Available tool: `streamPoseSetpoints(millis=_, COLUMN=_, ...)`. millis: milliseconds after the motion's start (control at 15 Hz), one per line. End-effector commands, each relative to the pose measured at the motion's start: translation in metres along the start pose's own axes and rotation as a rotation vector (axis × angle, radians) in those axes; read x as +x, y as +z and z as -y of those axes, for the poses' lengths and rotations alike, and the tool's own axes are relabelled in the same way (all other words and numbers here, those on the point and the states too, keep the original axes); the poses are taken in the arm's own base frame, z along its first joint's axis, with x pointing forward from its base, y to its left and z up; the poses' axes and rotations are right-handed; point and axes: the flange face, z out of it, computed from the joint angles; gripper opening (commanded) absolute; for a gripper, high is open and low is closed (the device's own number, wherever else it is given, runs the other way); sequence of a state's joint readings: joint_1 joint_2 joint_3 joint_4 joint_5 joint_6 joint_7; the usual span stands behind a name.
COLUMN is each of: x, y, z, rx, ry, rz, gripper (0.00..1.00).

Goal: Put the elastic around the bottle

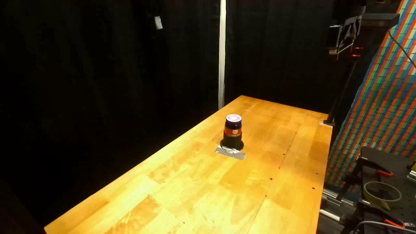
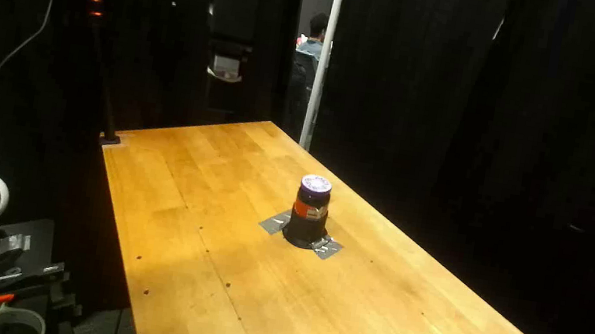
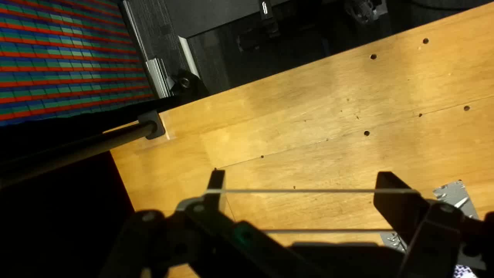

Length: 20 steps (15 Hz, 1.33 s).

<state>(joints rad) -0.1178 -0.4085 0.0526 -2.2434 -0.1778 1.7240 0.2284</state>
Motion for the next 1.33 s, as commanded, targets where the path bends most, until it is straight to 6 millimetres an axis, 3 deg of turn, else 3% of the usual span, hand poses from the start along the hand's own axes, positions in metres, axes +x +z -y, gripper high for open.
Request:
streamPoseSetpoints(millis=0, x=0.0, y=-0.002, z=0.0, rx=0.001, ry=0.0, rz=-0.002, gripper=1.0)
streamPoseSetpoints(millis=267, x=0.0, y=-0.006, z=-0.001, rx=0.002, ry=0.002, rz=-0.01, gripper=1.0)
streamPoseSetpoints(millis=400, x=0.016, y=0.001, z=0.01, rx=0.011, ry=-0.047, rz=-0.042, gripper=1.0)
streamPoseSetpoints(millis=800, x=0.105, y=0.041, z=0.08, rx=0.109, ry=-0.269, rz=-0.181, gripper=1.0)
streamPoseSetpoints(millis=1267, x=0.192, y=0.091, z=0.166, rx=0.252, ry=-0.495, rz=-0.129, gripper=1.0)
